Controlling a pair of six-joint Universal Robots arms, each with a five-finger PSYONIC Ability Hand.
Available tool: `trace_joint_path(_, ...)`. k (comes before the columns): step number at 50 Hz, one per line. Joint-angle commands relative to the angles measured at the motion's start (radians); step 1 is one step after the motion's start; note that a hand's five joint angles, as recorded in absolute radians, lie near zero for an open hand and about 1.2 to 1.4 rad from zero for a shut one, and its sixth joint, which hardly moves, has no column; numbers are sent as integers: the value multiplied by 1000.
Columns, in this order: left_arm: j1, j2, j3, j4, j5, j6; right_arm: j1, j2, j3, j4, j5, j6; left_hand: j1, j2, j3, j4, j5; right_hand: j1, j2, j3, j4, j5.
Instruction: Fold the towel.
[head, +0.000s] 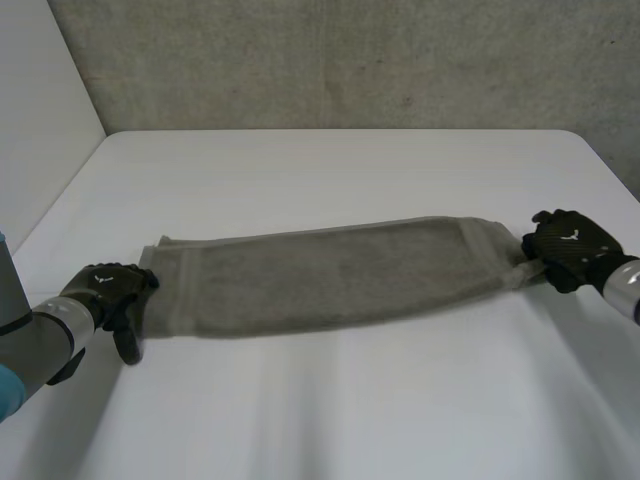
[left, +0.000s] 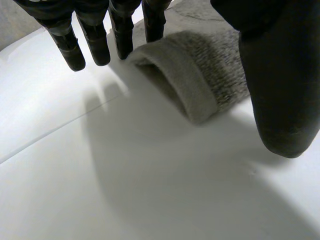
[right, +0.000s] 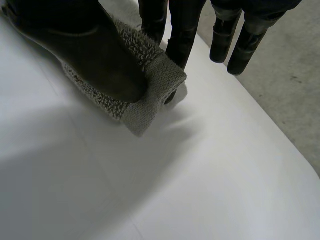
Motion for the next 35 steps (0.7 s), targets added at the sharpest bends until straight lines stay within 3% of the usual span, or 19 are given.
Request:
trace_joint_path(1, -9, -3, -7, 0, 1, -1, -120, -92, 100, 1, -78, -11, -114, -62, -43, -50, -52, 104, 111, -7, -60, 62)
trace_joint_path(8, -18, -3, -12, -2, 1, -1, -306, -156, 140, 7, -133, -92, -114, -62, -43, -50, -52, 104, 111, -7, -60, 62)
trace_joint_path(13, -18, 8, -15, -3, 1, -2, -440, -208, 60, 108, -161, -178, -114, -62, -43, -50, -52, 104, 111, -7, -60, 62)
trace_joint_path(21, -17, 38, -22, -3, 3, -7, -428, -256, -15, 226, -199, -178, -114, -62, -43, -50, -52, 104, 111, -7, -60, 62)
trace_joint_path(23, -17, 46, -24, -3, 4, -7, -389, -279, -18, 232, -206, -175, -114, -62, -43, -50, -52, 104, 111, -7, -60, 62)
trace_joint_path(25, -17, 60, -29, -2, 4, -8, -205, -323, -35, 228, -196, -145, -114, -62, -43, -50, -52, 104, 111, -7, -60, 62)
trace_joint_path(26, -17, 60, -29, -2, 4, -8, -204, -324, -35, 228, -196, -145, -114, -62, -43, -50, -52, 104, 111, -7, -60, 62)
trace_joint_path(28, -18, 66, -30, -2, 4, -8, -60, -330, -64, 220, -167, -103, -114, -62, -43, -50, -52, 104, 111, -7, -60, 62)
trace_joint_path(29, -18, 72, -30, -2, 4, -8, -59, -330, -64, 220, -167, -103, -114, -62, -43, -50, -52, 104, 111, -7, -60, 62)
trace_joint_path(31, -18, 80, -30, -2, 6, -10, 92, -328, -98, 208, -123, -71, -114, -62, -43, -50, -52, 104, 111, -7, -60, 62)
trace_joint_path(32, -18, 89, -30, -2, 6, -12, 92, -328, -98, 208, -123, -71, -114, -62, -43, -50, -52, 104, 111, -7, -60, 62)
trace_joint_path(35, -18, 107, -30, -3, 6, -12, 262, -302, -136, 176, -68, -49, -114, -62, -43, -50, -52, 104, 111, -7, -60, 62)
